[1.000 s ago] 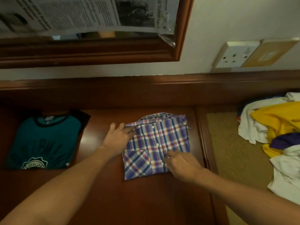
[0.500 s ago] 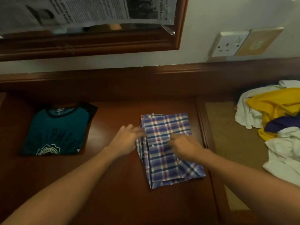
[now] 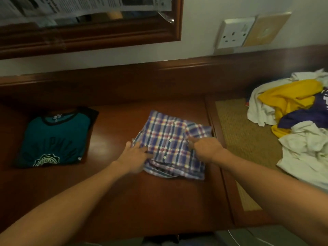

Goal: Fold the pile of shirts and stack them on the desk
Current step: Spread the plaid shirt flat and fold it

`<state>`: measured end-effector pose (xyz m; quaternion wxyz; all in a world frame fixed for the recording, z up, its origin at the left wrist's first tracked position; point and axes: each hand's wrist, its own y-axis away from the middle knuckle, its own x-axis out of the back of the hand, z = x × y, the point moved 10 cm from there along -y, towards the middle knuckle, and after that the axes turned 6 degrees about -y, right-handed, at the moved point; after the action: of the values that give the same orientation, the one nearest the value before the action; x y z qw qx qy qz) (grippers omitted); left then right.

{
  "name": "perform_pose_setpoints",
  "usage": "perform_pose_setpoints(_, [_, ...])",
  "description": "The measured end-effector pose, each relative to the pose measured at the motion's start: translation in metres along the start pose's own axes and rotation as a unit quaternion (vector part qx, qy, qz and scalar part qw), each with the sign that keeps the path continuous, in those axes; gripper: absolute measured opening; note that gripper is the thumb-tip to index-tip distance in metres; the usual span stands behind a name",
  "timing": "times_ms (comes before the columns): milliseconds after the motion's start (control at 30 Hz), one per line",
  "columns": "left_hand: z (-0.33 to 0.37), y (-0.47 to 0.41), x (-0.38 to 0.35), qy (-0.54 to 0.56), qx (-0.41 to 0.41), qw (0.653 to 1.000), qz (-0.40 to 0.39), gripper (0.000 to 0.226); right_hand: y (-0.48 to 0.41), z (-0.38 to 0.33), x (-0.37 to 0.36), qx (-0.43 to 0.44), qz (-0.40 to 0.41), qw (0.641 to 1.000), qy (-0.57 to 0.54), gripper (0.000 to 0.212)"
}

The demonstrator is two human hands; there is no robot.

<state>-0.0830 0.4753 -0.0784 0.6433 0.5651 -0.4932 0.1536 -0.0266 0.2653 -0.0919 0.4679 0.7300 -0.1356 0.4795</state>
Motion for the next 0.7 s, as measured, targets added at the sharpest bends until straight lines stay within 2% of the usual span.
perform_pose_setpoints(67, [0.004, 0.015, -0.009, 0.061, 0.002, 0.998, 0.026, 0.046, -0.004, 0.001, 0.008, -0.019, 0.027, 0.999, -0.021, 0.053])
perform_pose_setpoints(167, [-0.006, 0.036, -0.017, 0.088, 0.027, 0.993, 0.08, 0.046, 0.01, -0.014, 0.015, 0.033, 0.084, 0.994, -0.058, 0.043])
perform_pose_setpoints(267, [-0.012, 0.05, -0.026, 0.027, 0.034, 0.993, 0.111, 0.057, 0.033, -0.023, -0.01, 0.09, 0.072, 0.993, -0.015, 0.049])
perform_pose_setpoints(333, [-0.008, 0.052, -0.03, -0.023, 0.027, 0.99, 0.138, 0.062, 0.045, -0.018, -0.026, 0.092, 0.091, 0.992, 0.008, 0.058])
perform_pose_setpoints(433, [-0.004, 0.047, -0.028, -0.041, 0.02, 0.985, 0.165, 0.065, 0.055, -0.011, -0.041, 0.078, 0.136, 0.987, 0.031, 0.069])
perform_pose_setpoints(567, [-0.004, 0.038, -0.029, -0.06, 0.026, 0.982, 0.18, 0.051, 0.057, -0.011, -0.044, 0.07, 0.22, 0.972, 0.035, 0.033])
perform_pose_setpoints(700, [-0.01, 0.047, -0.02, -0.012, 0.038, 0.973, 0.226, 0.031, 0.059, -0.006, -0.029, 0.053, 0.244, 0.968, -0.012, 0.017])
